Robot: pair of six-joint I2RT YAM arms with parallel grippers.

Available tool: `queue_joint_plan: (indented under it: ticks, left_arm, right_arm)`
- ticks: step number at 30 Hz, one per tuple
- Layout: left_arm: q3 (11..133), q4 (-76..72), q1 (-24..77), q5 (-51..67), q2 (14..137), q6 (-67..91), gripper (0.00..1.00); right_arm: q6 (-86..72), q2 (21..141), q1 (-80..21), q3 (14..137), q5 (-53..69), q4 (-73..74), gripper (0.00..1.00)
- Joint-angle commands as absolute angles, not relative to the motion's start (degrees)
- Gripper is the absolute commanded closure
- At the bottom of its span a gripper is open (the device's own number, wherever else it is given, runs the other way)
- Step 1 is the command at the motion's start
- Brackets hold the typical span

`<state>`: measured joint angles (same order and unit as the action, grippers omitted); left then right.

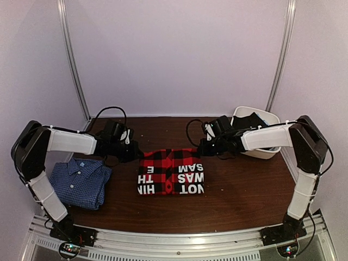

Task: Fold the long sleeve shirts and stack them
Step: Fold the 2/3-rectangle-folded shirt at the center of the board, then pick up the square-folded shirt from the center of the board.

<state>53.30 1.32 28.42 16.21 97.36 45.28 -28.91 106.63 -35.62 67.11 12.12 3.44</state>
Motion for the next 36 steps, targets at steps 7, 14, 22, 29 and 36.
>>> queue_joint_plan:
  ticks: [7,14,22,29,36]
  left_arm:
    - [60.8,4.5,25.9,15.5,100.4,40.1,0.6]
    - [61.3,6.8,25.9,15.5,97.8,38.3,0.5]
    - [59.5,5.7,31.0,16.7,97.0,39.6,0.64]
    - [64.1,4.0,32.2,17.5,104.7,40.5,0.73]
    - [73.0,5.9,31.0,16.2,115.5,39.2,0.76]
  right_arm:
    - [-28.6,107.1,-34.1,69.8,8.1,5.8,0.94]
    - [-27.7,103.3,-36.5,71.7,4.4,10.5,0.59]
    - [-28.3,105.0,-42.4,74.5,5.4,11.1,0.64]
    - [-27.9,113.1,-42.9,80.2,7.7,10.8,0.71]
    - [-26.9,121.1,-40.9,86.2,9.5,12.1,0.72]
